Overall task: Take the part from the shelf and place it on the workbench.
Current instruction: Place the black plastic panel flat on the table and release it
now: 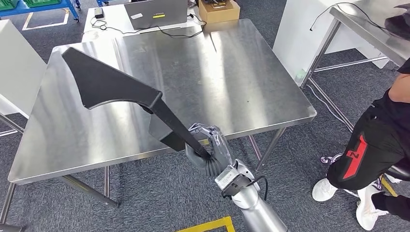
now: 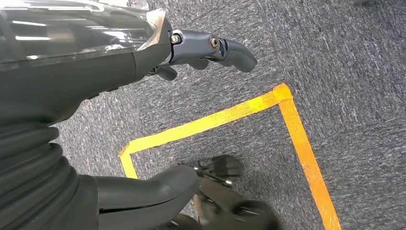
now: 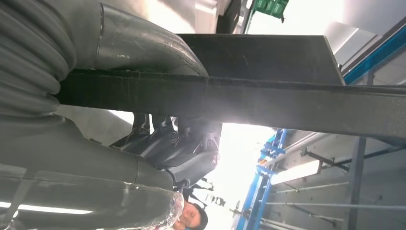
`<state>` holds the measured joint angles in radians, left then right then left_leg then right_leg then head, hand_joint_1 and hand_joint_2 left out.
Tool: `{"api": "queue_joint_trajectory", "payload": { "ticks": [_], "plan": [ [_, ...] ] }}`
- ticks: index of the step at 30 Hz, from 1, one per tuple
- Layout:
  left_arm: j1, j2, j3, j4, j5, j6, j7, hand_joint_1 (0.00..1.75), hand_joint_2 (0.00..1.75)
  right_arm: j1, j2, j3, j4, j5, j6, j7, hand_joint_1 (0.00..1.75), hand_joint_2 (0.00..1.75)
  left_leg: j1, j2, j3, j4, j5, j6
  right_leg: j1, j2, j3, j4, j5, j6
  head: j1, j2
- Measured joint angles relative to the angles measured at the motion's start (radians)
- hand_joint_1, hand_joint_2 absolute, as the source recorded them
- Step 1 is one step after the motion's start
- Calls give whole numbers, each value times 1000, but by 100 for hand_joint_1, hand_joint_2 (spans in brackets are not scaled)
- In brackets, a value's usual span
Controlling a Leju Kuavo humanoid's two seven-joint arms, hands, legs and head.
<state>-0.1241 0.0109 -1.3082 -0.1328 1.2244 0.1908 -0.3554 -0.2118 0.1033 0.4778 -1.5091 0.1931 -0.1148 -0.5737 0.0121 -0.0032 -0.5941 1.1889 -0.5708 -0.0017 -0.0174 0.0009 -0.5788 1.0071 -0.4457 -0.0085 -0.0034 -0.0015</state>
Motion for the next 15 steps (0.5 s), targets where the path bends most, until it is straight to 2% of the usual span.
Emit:
{"api": "queue_joint_trajectory", "payload": {
  "ticks": [1, 2, 3, 4, 5, 6, 8, 9, 10, 12, 13, 15],
  "plan": [
    [1, 0, -1, 0, 0, -1, 1, 0, 175, 2, 2, 0, -2, 7, -5, 1, 175, 175, 0, 0, -44, 56, -27, -3, 1, 1, 6, 0, -7, -3, 0, 0],
    [2, 0, -1, 0, 0, -1, 3, 0, 175, 5, 2, 0, -5, 14, -8, 3, 175, 175, 0, 0, -80, 89, -51, -4, 2, 2, 13, 0, -15, -5, 0, 0],
    [3, 0, -2, 0, 0, 0, 6, 0, 175, 8, 2, -1, -8, 21, -11, 5, 175, 175, 0, 0, -101, 91, -56, -3, 3, 4, 22, 0, -23, -4, 0, 0],
    [3, 0, -2, 0, 1, 0, 8, 0, 175, 11, 1, -1, -13, 29, -14, 6, 175, 175, 0, 0, -106, 64, -39, 0, 5, 5, 33, 0, -32, -3, 0, 0],
    [3, 0, -2, 0, 1, 0, 11, 0, 175, 13, 0, -1, -19, 37, -16, 8, 175, 175, -1, 0, -96, 7, 4, 6, 6, 6, 45, -1, -41, -2, 0, 0],
    [4, 0, -3, 0, 2, 1, 12, 0, 175, 14, -1, -1, -24, 43, -17, 9, 175, 175, -4, 0, -79, -58, 61, 16, 7, 7, 54, -1, -50, -1, 0, 0],
    [5, 1, -3, 0, 2, 1, 14, 0, 175, 14, -3, -2, -31, 50, -20, 10, 175, 175, -13, -4, -54, -143, 119, 34, 11, 11, 69, -4, -66, 8, 1, 0],
    [5, 2, -3, 1, 3, 1, 15, 0, 175, 15, -4, -2, -33, 56, -22, 12, 175, 175, -17, -8, -49, -159, 126, 41, 13, 14, 74, 0, -69, 14, 0, 0],
    [6, 1, -3, 1, 3, 2, 17, 0, 175, 16, -5, -2, -37, 66, -27, 13, 175, 175, -20, -10, -43, -162, 118, 47, 16, 16, 81, 4, -69, 23, 0, 0],
    [6, -1, -3, 1, 8, 5, 19, 0, 175, 17, -9, -2, -46, 110, -48, 20, 175, 175, -16, -11, -15, -176, 130, 56, 19, 15, 84, 28, -74, 35, 1, 0],
    [5, -3, -3, 1, 11, 12, 19, 0, 175, 15, -12, -2, -51, 150, -68, 30, 175, 175, -14, -10, -2, -178, 132, 60, 19, 14, 72, 55, -82, 39, 2, 0],
    [4, -7, -2, 1, 17, 36, 16, 0, 175, 8, -21, -2, -55, 276, -127, 67, 175, 175, -12, -8, 10, -180, 130, 64, 17, 12, 9, 158, -114, 40, 3, 0]
  ]
}}
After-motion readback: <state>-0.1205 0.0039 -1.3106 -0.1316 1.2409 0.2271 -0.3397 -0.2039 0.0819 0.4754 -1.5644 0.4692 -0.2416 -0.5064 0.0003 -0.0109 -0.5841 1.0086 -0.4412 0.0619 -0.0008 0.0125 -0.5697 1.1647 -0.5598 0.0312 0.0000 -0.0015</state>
